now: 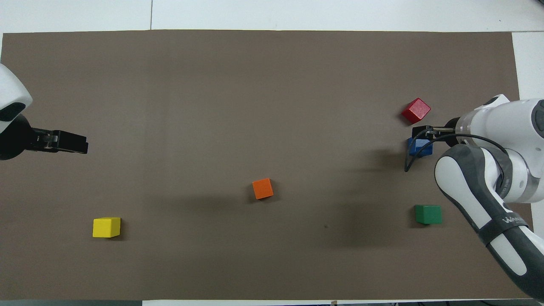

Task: Transfer red block to right arm and stack on blue block

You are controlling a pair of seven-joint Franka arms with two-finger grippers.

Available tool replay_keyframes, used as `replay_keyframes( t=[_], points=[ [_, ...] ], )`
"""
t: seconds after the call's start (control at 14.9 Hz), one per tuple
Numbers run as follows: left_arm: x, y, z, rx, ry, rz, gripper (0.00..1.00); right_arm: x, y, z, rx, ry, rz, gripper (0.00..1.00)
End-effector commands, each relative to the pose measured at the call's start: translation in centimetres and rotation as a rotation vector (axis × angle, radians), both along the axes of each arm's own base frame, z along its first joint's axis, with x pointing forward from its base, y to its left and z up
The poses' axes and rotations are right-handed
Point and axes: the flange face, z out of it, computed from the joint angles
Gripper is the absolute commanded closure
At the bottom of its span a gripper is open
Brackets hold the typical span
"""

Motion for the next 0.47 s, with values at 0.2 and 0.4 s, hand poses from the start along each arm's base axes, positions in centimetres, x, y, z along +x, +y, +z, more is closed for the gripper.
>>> replay_keyframes(
  t=[0.2,0.4],
  points=[
    [-0.2,-0.2,0.4,-0.020,-0.017,-0.003,0.00,2.0,-0.4,11.3,0.014,0.077,0.015,0.00],
    [-0.2,-0.1,0.2,-0.018,-0.013,-0.001,0.00,1.4,-0.6,16.9,0.010,0.073,0.021,0.00]
  ],
)
